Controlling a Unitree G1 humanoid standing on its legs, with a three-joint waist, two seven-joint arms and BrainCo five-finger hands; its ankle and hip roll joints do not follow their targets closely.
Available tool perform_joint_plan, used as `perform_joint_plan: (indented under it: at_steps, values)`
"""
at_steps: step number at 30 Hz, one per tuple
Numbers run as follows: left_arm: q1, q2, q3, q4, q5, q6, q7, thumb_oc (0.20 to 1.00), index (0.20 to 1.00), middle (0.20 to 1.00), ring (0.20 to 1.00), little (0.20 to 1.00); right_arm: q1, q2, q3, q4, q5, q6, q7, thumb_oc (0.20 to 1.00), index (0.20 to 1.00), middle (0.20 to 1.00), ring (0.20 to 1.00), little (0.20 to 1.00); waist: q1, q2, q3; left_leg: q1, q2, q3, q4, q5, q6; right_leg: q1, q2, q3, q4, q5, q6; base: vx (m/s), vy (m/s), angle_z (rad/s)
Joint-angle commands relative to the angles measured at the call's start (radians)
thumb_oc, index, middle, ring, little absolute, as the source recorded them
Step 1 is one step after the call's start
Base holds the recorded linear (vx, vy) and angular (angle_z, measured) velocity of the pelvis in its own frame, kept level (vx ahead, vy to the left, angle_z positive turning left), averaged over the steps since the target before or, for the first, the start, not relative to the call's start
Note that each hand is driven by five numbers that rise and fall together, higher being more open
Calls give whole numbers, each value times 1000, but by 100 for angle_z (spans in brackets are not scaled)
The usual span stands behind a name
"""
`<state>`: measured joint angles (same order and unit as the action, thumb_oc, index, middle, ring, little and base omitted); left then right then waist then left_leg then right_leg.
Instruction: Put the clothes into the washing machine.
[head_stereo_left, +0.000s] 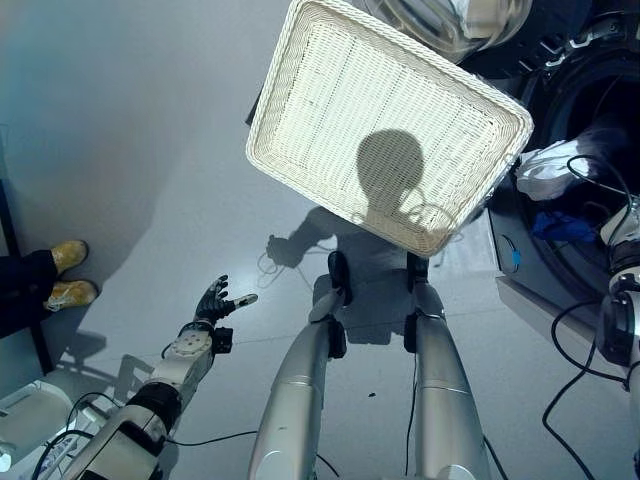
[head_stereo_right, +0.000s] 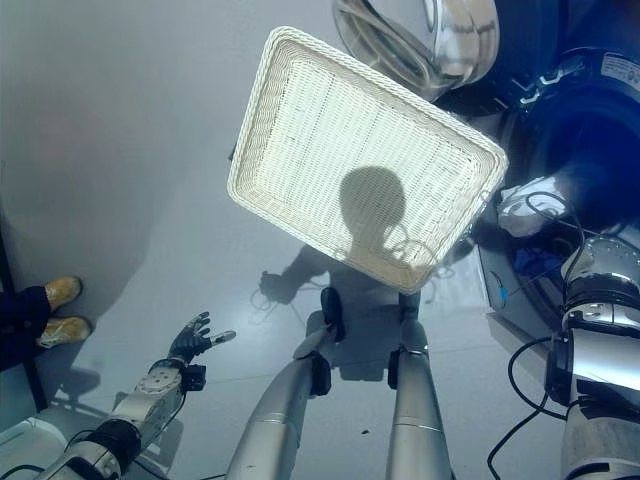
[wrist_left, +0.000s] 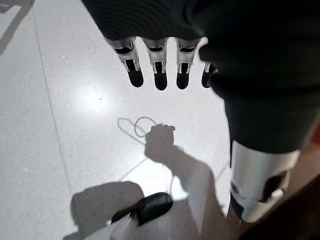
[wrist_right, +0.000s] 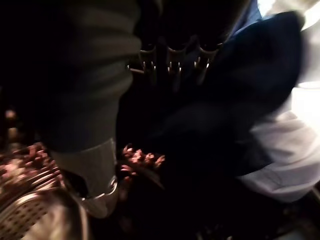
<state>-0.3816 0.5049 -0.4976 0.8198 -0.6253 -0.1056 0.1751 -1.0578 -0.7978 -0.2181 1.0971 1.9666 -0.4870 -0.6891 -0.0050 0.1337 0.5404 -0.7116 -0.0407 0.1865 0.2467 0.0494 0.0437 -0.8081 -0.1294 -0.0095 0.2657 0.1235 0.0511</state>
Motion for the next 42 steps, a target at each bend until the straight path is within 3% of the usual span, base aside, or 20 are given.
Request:
perform_joint_plan:
  at_steps: [1,2,4,7,10,16,17,19,24,32,33,35,36,38,42]
  values:
    - [37,-42,23,43,-21,-21,12,1000,1000,1000,1000,1000,61,-186,54,31,6,30,33,1000,1000,1000,1000,1000,-31,91,-20,-17,-8,-81,-15,3,-89,-4,103,-87,159,-210,-40,0,0,3]
    - [37,-42,23,43,-21,-21,12,1000,1000,1000,1000,1000,61,-186,54,31,6,30,33,1000,1000,1000,1000,1000,-31,91,-20,-17,-8,-81,-15,3,-89,-4,103,-87,159,-210,-40,-15,26,5]
    - [41,-80,14,48,-20,-40,32,1000,1000,1000,1000,1000,100,-87,56,-45,6,0,186,1000,1000,1000,1000,1000,-43,108,-20,-13,-10,-77,-52,20,-93,-11,119,-63,147,-209,-41,-35,104,-1]
    - [46,-90,18,45,-19,-44,38,1000,1000,1000,1000,1000,111,-67,68,-68,-95,26,187,1000,1000,1000,1000,1000,-45,111,-20,-10,-12,-75,-62,23,-93,-11,122,-59,142,-208,-40,-25,67,-6]
    - [44,-104,22,55,-16,-52,37,1000,1000,1000,1000,1000,121,-41,81,-66,-102,56,279,1000,1000,1000,1000,1000,-46,114,-20,-4,-15,-71,-76,28,-94,-7,124,-57,126,-202,-39,-34,52,-5]
    - [40,-122,30,70,-17,-60,35,1000,1000,1000,1000,1000,165,18,65,-76,6,81,534,1000,1000,1000,1000,1000,-52,111,-20,5,-16,-63,-93,32,-96,2,123,-57,97,-185,-33,-26,45,-4]
    - [37,-129,36,80,-17,-61,33,1000,1000,1000,1000,1000,202,66,57,-112,6,86,631,1000,1000,1000,1000,1000,-57,108,-20,11,-16,-57,-102,34,-96,7,125,-54,87,-179,-31,-32,51,0]
    - [35,-139,40,89,-13,-63,33,1000,1000,1000,1000,1000,221,100,58,-129,6,79,688,1000,1000,1000,1000,1000,-60,105,-20,15,-16,-55,-107,34,-95,11,126,-53,82,-177,-29,-26,51,2]
    - [36,-173,61,120,-2,-75,20,1000,1000,1000,1000,1000,325,225,70,-151,-24,129,886,1000,1000,1000,1000,1000,-69,93,-20,33,-14,-47,-125,37,-95,27,127,-49,60,-163,-24,-34,59,0]
    - [35,-208,82,148,11,-97,19,1000,1000,1000,1000,1000,413,326,110,-116,-160,175,947,1000,1000,1000,1000,1000,-74,80,-20,48,-15,-39,-129,38,-89,45,122,-49,38,-149,-22,-35,62,0]
    - [36,-220,86,150,11,-103,22,1000,1000,1000,1000,1000,441,362,131,-110,-247,172,943,1000,1000,1000,1000,1000,-74,78,-20,59,-15,-38,-139,40,-86,57,119,-51,27,-143,-20,-71,111,0]
    - [40,-229,92,152,15,-108,23,1000,1000,1000,1000,1000,458,379,154,-93,-317,147,931,1000,1000,1000,1000,1000,-72,76,-20,67,-15,-37,-144,41,-84,65,116,-54,20,-140,-18,-74,107,1]
    - [43,-239,94,154,12,-115,28,1000,1000,1000,1000,1000,471,394,173,-93,-387,89,899,1000,1000,1000,1000,1000,-71,73,-20,74,-16,-36,-147,42,-82,74,114,-55,14,-135,-17,-54,71,1]
    - [50,-247,98,154,9,-121,31,1000,1000,1000,1000,1000,498,418,190,-102,-431,56,880,1000,1000,1000,1000,1000,-71,66,-20,81,-19,-38,-143,39,-80,85,110,-58,8,-131,-16,-69,85,2]
    - [52,-260,103,163,3,-122,35,1000,1000,1000,1000,1000,530,454,219,-104,-487,44,870,1000,1000,1000,1000,1000,-71,56,-20,96,-23,-39,-138,32,-75,104,104,-63,-2,-125,-14,-60,80,6]
